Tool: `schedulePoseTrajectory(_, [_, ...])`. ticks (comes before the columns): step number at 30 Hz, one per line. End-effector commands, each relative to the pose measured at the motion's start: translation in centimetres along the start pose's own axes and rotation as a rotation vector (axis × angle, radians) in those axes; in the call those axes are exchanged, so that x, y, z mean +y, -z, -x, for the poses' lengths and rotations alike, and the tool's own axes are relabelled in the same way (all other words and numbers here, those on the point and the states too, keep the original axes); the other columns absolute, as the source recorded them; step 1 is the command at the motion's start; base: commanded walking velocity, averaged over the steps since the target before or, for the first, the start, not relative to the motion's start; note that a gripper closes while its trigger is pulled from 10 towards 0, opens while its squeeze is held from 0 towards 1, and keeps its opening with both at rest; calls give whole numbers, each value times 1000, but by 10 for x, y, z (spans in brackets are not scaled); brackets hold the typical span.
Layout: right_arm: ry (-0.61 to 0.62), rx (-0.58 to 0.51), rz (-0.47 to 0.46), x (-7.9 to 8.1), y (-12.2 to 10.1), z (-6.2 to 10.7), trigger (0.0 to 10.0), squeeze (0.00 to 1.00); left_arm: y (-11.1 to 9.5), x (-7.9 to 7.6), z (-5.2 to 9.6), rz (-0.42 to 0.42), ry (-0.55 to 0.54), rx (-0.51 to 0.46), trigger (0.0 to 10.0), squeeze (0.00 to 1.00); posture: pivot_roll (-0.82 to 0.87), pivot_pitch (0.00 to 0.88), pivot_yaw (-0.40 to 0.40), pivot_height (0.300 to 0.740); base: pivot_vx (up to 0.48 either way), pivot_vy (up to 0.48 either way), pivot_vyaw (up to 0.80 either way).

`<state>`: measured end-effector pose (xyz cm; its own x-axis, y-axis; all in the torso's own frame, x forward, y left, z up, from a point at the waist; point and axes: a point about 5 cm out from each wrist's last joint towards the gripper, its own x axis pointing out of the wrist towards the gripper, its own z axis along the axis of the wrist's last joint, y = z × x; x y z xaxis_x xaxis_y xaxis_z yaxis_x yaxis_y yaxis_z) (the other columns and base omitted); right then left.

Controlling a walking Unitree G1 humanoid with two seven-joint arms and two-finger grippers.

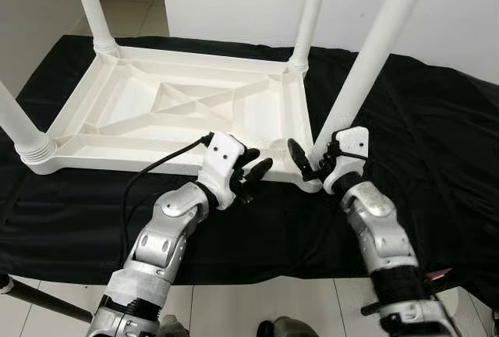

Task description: Building children table

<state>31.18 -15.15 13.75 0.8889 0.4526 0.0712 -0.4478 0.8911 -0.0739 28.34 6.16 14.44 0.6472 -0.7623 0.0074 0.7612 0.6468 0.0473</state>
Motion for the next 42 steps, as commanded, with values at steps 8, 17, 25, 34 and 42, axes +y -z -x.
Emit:
schedulePoseTrajectory(8, [-269, 109, 47, 3, 20, 2, 9843, 0, -4, -2, -4, -30, 46, 3, 10000, 0, 22, 0, -35, 740, 0, 0, 0])
schedulePoseTrajectory(17, [-238, 144, 12, 0, 31, 2, 0, 0, -2, -5, -4, -4, 32, 5, 10000, 0, 13, 0, -23, 740, 0, 0, 0])
schedulePoseTrajectory(25, [-91, 143, 22, 3, 36, 2, 7255, 0, 0, 1, -5, -3, 15, 15, 10000, 0, 16, 0, -19, 740, 0, 0, 0])
schedulePoseTrajectory(34, [205, 72, -89, 24, 26, 0, 10000, 0, 0, 2, -5, 9, -7, 10, 10000, 0, 8, 0, -13, 740, 0, 0, 0])
schedulePoseTrajectory(42, [381, 65, -123, 32, 23, -3, 10000, 0, -1, 5, -6, 12, -38, 2, 10000, 0, 12, 0, -26, 740, 0, 0, 0])
